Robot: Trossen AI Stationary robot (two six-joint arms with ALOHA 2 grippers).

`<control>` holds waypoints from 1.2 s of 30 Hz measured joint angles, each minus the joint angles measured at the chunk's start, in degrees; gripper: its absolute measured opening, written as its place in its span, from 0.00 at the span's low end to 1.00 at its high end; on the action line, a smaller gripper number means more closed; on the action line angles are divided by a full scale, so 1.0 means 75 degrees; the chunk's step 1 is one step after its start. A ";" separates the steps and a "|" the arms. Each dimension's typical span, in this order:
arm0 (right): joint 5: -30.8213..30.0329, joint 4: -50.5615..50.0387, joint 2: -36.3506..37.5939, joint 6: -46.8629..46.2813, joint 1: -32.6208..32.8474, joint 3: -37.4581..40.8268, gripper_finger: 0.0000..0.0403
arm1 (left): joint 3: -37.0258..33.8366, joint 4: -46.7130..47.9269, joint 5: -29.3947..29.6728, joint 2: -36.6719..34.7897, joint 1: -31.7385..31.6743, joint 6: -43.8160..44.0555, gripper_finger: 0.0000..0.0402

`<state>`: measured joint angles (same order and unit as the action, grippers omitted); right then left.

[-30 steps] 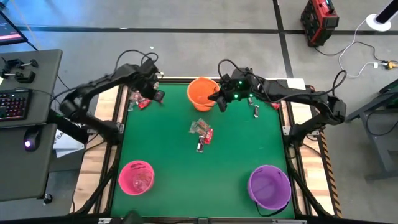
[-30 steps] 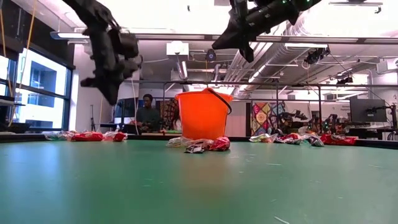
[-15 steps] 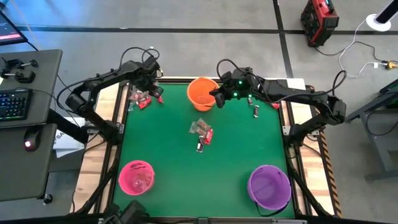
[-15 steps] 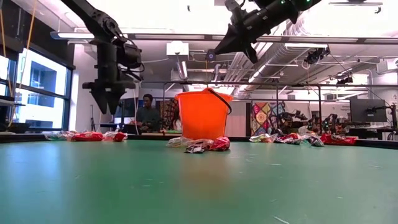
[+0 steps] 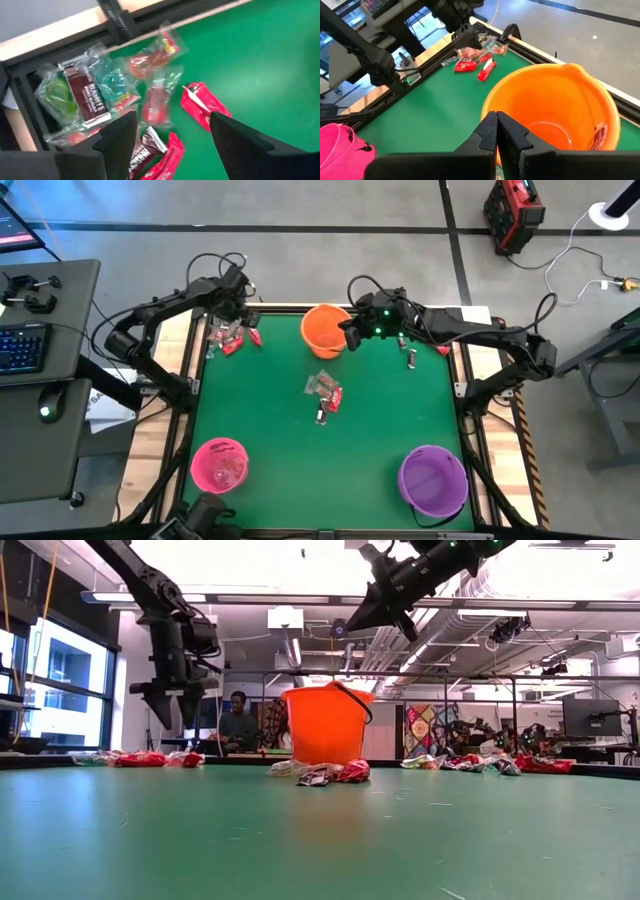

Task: Sort candy by brand, put in halloween buckets
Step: Put the red gummy pack into the pink bucket

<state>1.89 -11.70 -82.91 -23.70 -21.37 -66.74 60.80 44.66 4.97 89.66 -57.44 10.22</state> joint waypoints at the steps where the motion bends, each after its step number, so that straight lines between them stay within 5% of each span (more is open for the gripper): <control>1: 0.0003 0.0000 0.0000 0.0004 0.0000 0.0000 0.00 | 0.0000 0.0002 0.0005 0.0044 0.0048 -0.0048 0.60; 23: -0.0257 -0.0002 0.0000 0.0025 0.0000 0.0003 0.00 | 0.0041 -0.0863 0.0578 0.1670 0.0137 0.0755 0.57; 27: -0.0257 -0.0003 0.0000 0.0027 0.0001 0.0003 0.00 | 0.0024 -0.0855 0.0727 0.1603 0.0174 0.0752 0.44; 33: -0.0257 -0.0006 -0.0003 0.0108 0.0000 0.0003 0.00 | 0.0015 -0.0620 0.0862 0.1482 0.0159 0.0473 0.06; 36: -0.0257 -0.0006 -0.0003 0.0108 0.0000 0.0003 0.00 | 0.0015 -0.0476 0.0811 0.1471 0.0159 0.0423 0.04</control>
<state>-0.03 -11.75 -82.94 -22.89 -21.37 -66.72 60.90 41.10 11.05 100.69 -56.25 13.39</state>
